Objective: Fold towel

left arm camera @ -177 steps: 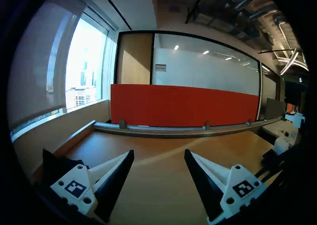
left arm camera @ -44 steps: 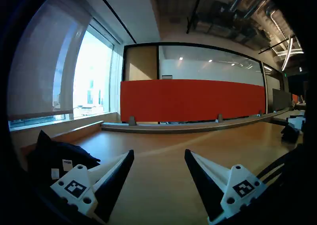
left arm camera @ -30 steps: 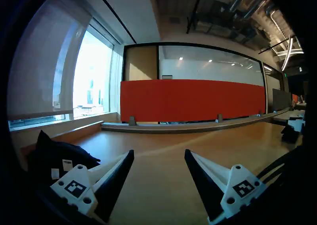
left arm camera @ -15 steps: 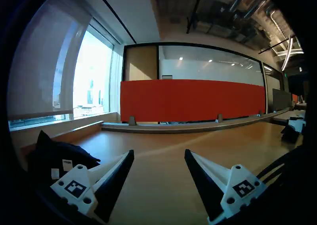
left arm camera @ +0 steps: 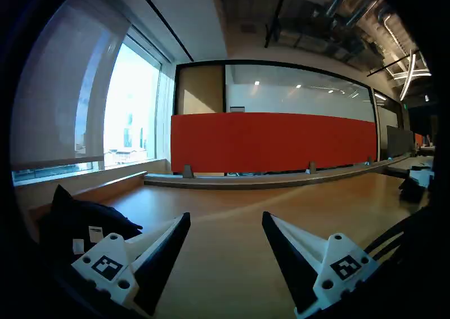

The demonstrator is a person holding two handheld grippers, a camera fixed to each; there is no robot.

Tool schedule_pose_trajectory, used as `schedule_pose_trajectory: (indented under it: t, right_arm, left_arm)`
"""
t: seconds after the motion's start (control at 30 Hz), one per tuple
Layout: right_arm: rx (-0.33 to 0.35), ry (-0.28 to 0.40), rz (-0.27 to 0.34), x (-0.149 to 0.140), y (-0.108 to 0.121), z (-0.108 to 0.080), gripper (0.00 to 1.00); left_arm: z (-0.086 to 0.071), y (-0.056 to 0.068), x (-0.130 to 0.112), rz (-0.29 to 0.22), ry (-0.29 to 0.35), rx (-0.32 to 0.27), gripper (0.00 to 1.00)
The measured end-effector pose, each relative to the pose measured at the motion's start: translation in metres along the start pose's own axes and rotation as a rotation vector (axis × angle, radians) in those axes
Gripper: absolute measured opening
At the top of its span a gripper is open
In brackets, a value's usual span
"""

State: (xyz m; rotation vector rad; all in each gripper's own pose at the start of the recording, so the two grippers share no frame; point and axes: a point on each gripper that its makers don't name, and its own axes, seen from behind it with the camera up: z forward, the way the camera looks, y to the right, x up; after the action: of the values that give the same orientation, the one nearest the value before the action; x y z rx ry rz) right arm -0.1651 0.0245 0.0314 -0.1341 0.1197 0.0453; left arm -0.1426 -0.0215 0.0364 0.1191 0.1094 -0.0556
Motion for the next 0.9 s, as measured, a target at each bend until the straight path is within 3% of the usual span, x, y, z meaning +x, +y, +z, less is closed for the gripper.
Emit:
schedule_pose_trajectory:
  t: [0.9]
  right_arm:
    - [0.000, 0.000, 0.000, -0.0006, -0.0001, 0.0001, 1.00]
  left_arm:
    - [-0.0044, 0.0012, 0.0070, 0.001, -0.003, -0.005, 0.94]
